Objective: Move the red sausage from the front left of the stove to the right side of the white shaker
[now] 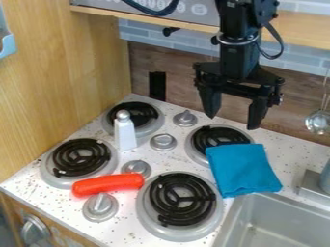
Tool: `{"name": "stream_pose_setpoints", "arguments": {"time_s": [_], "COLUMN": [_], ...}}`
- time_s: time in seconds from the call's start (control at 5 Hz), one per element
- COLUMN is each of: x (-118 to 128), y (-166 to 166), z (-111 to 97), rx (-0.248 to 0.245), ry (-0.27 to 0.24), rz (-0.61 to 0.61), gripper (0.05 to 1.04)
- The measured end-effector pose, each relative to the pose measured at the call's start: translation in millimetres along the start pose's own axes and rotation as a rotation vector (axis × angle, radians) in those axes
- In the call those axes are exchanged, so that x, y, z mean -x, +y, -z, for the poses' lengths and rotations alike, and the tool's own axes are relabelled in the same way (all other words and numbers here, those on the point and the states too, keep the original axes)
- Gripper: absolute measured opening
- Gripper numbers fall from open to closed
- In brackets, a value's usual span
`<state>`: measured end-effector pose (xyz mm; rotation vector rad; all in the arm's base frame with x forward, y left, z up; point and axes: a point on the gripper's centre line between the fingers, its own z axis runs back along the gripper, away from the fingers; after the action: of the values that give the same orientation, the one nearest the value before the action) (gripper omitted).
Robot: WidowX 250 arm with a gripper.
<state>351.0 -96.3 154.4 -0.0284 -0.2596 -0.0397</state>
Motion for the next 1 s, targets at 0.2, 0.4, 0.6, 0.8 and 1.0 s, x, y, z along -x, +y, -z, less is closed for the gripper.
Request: {"name": "stream_pose_setpoints", "arguments": {"time_s": [0.2,0.4,0.6,0.8,1.0], "x": [4,5,5,20,28], "y": [0,0,1,37,81], "z": [12,14,14,42,49], "rx": [-0.008,-0.01,-0.01,-0.015,0.005], "ry": [0.036,0.042,0.04,0.072,0.04], "rz": [0.003,0.003,0.014,0.225,0.345], "gripper": [1.006,1.007,1.007,1.007,1.007]}}
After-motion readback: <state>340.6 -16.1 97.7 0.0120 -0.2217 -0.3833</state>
